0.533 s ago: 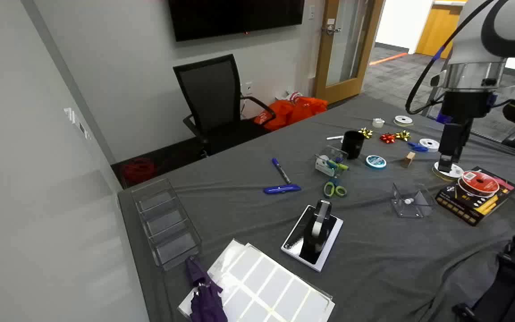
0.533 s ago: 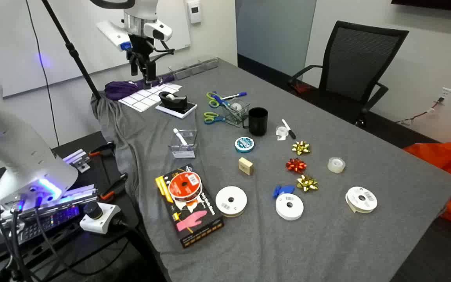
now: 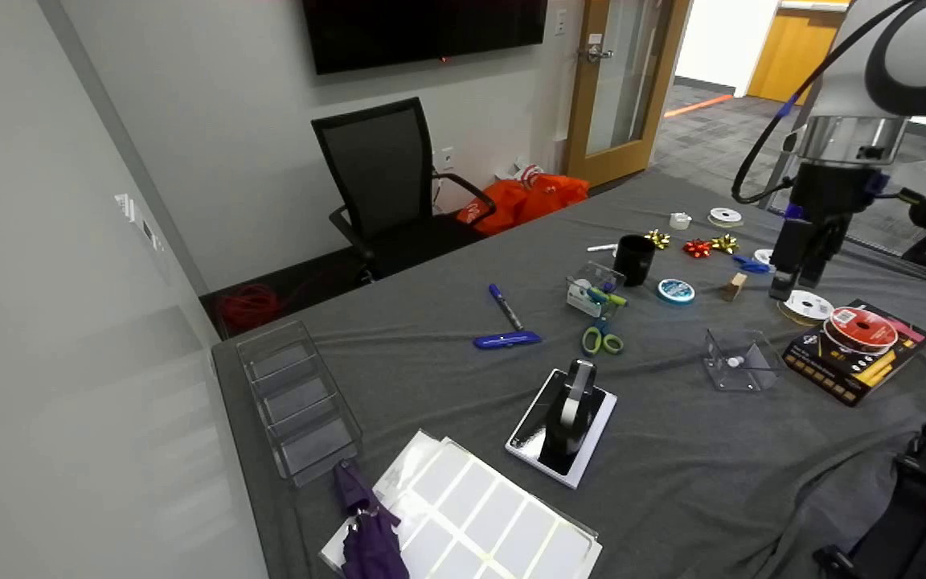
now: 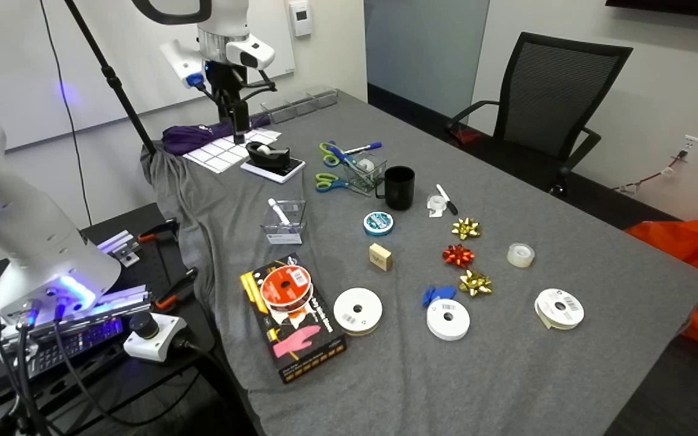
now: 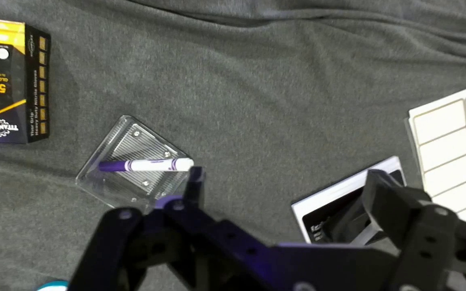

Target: Remove the marker from the clear bowl at the rear of the table and place it inside the clear bowl next to the black cup

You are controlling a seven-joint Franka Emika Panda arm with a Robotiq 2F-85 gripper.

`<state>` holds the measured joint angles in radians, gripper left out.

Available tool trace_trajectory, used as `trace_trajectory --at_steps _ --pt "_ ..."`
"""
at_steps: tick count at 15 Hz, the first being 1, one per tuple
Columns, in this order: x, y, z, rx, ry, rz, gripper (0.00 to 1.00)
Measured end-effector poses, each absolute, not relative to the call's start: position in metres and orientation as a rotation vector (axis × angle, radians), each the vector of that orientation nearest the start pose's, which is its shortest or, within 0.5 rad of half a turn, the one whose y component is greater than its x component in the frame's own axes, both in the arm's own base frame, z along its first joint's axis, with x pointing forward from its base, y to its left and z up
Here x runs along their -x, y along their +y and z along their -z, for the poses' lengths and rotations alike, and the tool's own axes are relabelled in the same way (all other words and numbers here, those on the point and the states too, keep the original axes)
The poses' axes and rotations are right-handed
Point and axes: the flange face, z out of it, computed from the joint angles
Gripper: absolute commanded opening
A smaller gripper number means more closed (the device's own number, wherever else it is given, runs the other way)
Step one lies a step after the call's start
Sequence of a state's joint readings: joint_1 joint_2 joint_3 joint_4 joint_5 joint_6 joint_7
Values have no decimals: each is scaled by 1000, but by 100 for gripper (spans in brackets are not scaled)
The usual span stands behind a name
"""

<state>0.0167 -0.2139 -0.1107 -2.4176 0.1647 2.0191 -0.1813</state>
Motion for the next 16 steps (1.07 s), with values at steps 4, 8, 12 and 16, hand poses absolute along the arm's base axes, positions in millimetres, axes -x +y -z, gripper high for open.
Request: trace_trajectory --at_steps 4,8,12,16 --pt "-439 -57 -359 2926 318 -177 100" --pt "-443 -67 -338 2883 654 -180 100" --pt "-451 -72 -315 2802 986 -173 100" --pt "-454 -76 -302 2775 1083 -187 100"
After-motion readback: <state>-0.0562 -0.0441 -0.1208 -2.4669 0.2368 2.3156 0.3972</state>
